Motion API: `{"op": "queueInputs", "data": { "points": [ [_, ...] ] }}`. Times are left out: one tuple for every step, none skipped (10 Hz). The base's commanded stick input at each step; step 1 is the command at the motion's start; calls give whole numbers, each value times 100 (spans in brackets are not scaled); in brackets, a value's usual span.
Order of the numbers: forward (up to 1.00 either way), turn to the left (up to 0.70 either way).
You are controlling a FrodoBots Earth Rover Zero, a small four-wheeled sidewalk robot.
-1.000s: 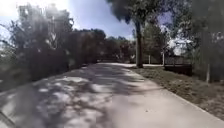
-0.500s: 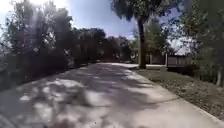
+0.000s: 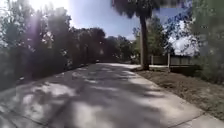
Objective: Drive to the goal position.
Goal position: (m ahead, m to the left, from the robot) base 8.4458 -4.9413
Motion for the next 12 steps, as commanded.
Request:
{"op": "queueInputs", "data": {
  "points": [
    [85,0],
    [85,0],
    [85,0],
    [85,0],
    [85,0],
    [85,0],
    [85,0],
    [85,0],
    [85,0],
    [85,0],
    [85,0],
    [85,0]
  ]
}}
